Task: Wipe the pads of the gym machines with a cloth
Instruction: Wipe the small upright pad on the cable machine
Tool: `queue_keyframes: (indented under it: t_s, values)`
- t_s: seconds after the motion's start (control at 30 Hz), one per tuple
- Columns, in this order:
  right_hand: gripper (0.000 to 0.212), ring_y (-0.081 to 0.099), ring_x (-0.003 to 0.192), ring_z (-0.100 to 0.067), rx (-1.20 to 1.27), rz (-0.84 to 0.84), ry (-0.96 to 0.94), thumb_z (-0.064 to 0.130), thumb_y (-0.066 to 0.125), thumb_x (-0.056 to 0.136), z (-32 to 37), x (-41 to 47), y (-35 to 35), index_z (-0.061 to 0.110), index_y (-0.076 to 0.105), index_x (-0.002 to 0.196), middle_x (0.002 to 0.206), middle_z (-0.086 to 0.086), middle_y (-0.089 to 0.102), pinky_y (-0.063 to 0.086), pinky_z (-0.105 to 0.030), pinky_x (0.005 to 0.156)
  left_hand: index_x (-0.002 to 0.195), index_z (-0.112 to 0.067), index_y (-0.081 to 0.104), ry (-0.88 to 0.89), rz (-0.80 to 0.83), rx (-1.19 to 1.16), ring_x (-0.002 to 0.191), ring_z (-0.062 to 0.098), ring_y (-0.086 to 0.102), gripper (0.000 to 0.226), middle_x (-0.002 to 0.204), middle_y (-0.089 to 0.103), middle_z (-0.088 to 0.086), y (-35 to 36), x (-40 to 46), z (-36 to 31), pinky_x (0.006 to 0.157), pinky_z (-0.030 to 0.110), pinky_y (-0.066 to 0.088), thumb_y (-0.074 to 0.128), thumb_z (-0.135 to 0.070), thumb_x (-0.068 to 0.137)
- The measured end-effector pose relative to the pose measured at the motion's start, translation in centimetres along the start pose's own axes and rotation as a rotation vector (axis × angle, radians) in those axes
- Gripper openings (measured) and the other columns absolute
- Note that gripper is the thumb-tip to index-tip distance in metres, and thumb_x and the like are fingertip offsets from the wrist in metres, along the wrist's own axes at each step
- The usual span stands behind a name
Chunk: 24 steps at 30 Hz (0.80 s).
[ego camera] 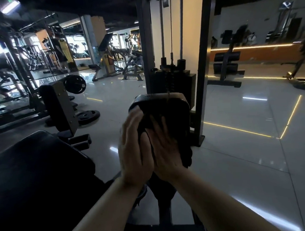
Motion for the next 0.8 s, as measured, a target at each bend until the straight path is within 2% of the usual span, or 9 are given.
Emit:
queue_keyframes:
  t_s: [0.07,0.17,0.27,0.33,0.43,0.53,0.6,0.7,0.8]
  values:
    - [0.053,0.032,0.139,-0.033,0.241,0.071,0.040,0.035,0.029,0.102,-0.6,-1.0,-0.5,0.015,0.016,0.149,0.152,-0.018,0.030,0.038,-0.051,0.105,0.128,0.002,0.045,0.029,0.019,-0.031,0.129,0.026,0.044,0.037,0.134,0.047,0.017,0.6,-2.7,-0.5,0.106,0.033,0.036,0.035,-0.010,0.094]
    - [0.054,0.060,0.107,-0.030,0.466,0.165,0.105,0.047,0.027,0.099,-1.0,-0.3,-3.0,0.033,0.006,0.147,0.132,-0.022,0.052,0.051,-0.037,0.087,0.127,-0.005,0.044,-0.050,0.004,-0.072,0.128,0.020,0.044,0.035,0.133,0.044,0.015,1.7,-5.7,-0.2,0.102,0.028,0.039,0.030,-0.026,0.101]
    - [0.064,0.052,0.124,-0.018,0.646,0.278,0.172,0.021,0.035,0.096,-1.4,0.4,-4.4,0.041,0.003,0.148,0.139,-0.011,0.049,0.045,-0.037,0.101,0.136,-0.011,0.036,-0.140,0.079,-0.032,0.137,0.003,0.029,0.046,0.141,0.038,0.010,4.4,-7.1,1.0,0.109,0.023,0.032,0.036,-0.039,0.100]
    - [0.072,0.036,0.136,-0.004,0.753,0.366,0.233,0.007,0.031,0.091,-1.8,0.8,-5.4,0.048,0.010,0.146,0.145,0.003,0.043,0.031,-0.027,0.112,0.146,-0.011,0.027,-0.131,0.201,0.154,0.141,0.007,0.023,0.058,0.151,0.029,0.007,7.1,-7.8,2.1,0.112,0.031,0.029,0.041,-0.037,0.096]
    - [0.068,0.038,0.132,0.003,0.686,0.412,0.141,0.007,0.030,0.086,-1.9,2.1,-7.7,0.051,0.030,0.138,0.138,0.013,0.048,0.033,-0.021,0.108,0.149,-0.007,0.024,-0.134,0.332,0.375,0.135,0.027,0.040,0.062,0.150,0.034,0.015,10.2,-7.4,3.1,0.104,0.045,0.042,0.028,-0.047,0.102]
    - [0.043,0.062,0.104,-0.005,0.565,0.138,0.099,0.016,0.034,0.089,-3.9,4.1,-11.3,0.036,0.050,0.124,0.120,0.005,0.062,0.054,-0.027,0.086,0.151,-0.010,0.015,-0.145,0.272,0.523,0.122,0.036,0.052,0.066,0.145,0.040,0.020,10.1,-4.1,3.0,0.098,0.052,0.044,0.021,-0.051,0.100]
    - [0.034,0.062,0.096,-0.004,0.398,-0.072,0.085,0.013,0.039,0.090,-5.6,5.2,-12.8,0.020,0.055,0.119,0.115,-0.005,0.063,0.055,-0.022,0.079,0.148,-0.012,0.011,-0.084,0.168,0.617,0.117,0.041,0.054,0.066,0.147,0.035,0.022,8.7,-0.8,2.4,0.091,0.060,0.042,0.026,-0.048,0.095]
    - [0.036,0.052,0.114,-0.014,0.183,-0.097,0.079,0.017,0.041,0.093,-6.5,6.5,-11.1,0.007,0.055,0.126,0.128,-0.013,0.053,0.050,-0.023,0.089,0.147,-0.011,0.020,-0.001,0.080,0.637,0.135,0.031,0.032,0.061,0.154,0.017,0.014,7.5,2.5,2.1,0.098,0.065,0.029,0.026,-0.042,0.095]
    - [0.046,0.041,0.131,-0.027,0.172,-0.024,0.113,0.028,0.035,0.098,-6.9,6.8,-8.2,0.004,0.046,0.136,0.140,-0.015,0.044,0.043,-0.045,0.102,0.147,-0.010,0.019,0.031,0.030,0.587,0.147,0.023,0.004,0.057,0.155,0.016,0.012,7.2,1.6,2.9,0.109,0.059,0.017,0.016,-0.043,0.101]
Point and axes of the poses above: each hand's wrist, its own x-axis towards the middle knuckle, its own y-axis out of the palm, z = x × y, the point moved 8 cm from there along x, towards the middle knuckle
